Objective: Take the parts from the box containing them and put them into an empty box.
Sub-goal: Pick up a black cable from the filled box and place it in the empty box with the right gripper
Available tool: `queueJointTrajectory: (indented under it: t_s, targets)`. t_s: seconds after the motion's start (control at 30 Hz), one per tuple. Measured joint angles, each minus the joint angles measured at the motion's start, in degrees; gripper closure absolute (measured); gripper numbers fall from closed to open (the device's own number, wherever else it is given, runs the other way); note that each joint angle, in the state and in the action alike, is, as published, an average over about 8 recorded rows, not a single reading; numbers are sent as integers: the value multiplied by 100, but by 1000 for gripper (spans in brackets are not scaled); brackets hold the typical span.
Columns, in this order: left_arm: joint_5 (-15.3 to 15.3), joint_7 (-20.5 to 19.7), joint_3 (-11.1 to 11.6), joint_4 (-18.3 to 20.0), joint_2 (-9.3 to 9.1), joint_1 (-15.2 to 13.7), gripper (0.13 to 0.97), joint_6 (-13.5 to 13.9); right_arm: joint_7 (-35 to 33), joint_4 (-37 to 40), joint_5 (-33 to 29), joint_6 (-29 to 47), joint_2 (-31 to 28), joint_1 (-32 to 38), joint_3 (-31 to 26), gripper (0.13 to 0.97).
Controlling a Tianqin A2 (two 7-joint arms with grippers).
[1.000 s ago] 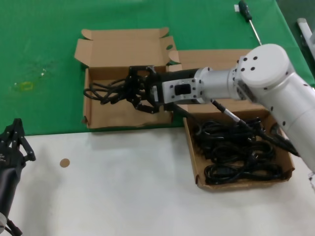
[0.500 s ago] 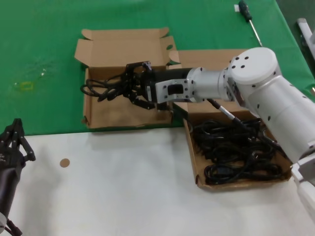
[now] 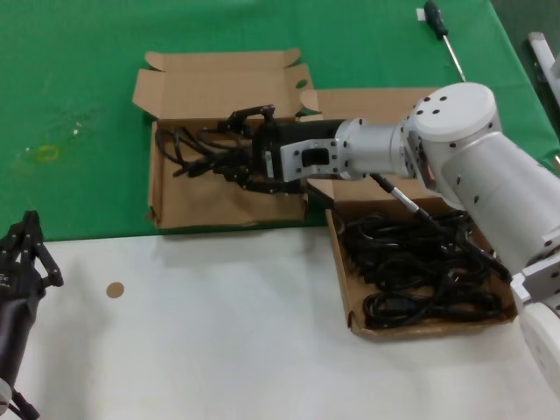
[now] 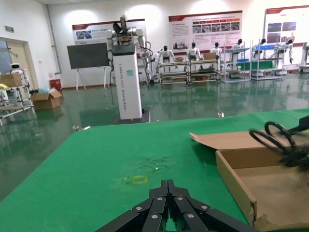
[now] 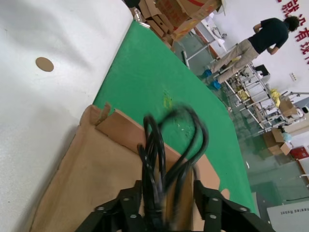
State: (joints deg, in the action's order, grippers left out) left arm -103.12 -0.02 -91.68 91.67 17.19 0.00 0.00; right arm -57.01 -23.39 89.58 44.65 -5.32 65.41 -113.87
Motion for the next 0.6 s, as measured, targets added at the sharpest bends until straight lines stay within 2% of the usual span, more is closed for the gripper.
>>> queueJointTrajectory:
  t_s: [0.2,0.23,0.37,0.5,0.6]
  targets:
    - [0,0,0,0,0,0,945,0,-120,127,37,33,5,52,72,678]
    - [0,0,0,0,0,0,945,0,-135,145,41,38,6,60,82,678]
    - [0,0,0,0,0,0,945,0,-169,184,50,57,2,80,113,567]
    - [0,0,0,0,0,0,945,0,-85,71,31,92,-43,43,106,456]
    - [0,0,0,0,0,0,945,0,70,-162,5,130,-119,-39,80,411]
